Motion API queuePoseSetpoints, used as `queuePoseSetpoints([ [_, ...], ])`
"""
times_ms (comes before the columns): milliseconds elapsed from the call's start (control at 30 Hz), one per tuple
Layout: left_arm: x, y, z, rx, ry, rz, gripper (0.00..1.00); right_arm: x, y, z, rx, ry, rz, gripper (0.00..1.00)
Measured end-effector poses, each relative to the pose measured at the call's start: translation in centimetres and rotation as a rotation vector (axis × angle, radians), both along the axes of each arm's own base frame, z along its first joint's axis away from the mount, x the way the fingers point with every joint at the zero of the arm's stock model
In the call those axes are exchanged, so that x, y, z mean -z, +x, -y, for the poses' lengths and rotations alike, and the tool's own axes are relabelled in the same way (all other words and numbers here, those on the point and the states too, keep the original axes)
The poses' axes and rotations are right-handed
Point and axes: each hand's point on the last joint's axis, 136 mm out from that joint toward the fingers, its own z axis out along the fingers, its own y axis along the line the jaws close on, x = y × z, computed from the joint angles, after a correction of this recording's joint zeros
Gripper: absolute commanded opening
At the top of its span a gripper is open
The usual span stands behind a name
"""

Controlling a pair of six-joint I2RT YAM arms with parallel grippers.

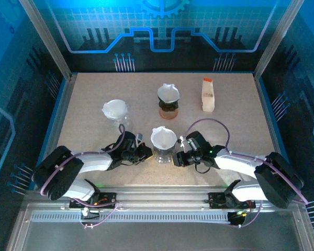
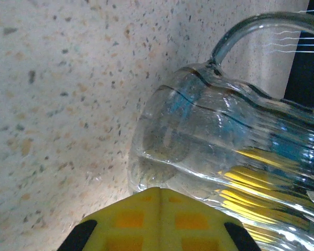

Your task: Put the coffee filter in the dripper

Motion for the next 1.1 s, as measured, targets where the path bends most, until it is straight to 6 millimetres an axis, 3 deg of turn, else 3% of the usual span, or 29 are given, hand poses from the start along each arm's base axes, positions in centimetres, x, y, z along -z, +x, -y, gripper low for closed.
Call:
queuePoseSetpoints([
  [200,-0.1,1.1,0.8,0.002,0.001,-0.001,0.00,0.7,0.4,1.2,0.048,-0.009,-0.020,0.30],
  [467,-0.3,0.9,0.5,-0.006,0.014,-0.009,0.00,0.1,1.4,2.2,0.102,-0.019,0.012,0.35],
  [567,-1.6,0.6,-0.1,-0.021,0.022,0.008,0.10,-0.7,1.8,3.0,0.132,-0.035,0.047,0.38],
  [733,-4.7,-0.3,-2.0,-0.066,0.040,0.063,0.27,-1.6,2.0,4.7,0.189,-0.085,0.096,0.45],
  [900,-7.1,-2.0,-5.1,-0.119,0.101,0.123,0.47,-2.2,2.1,6.6,0.237,-0.145,0.131,0.53],
  [1100,-9.5,-3.2,-9.2,-0.187,0.253,0.189,0.54,-3.3,2.7,7.6,0.273,-0.179,0.157,0.56],
])
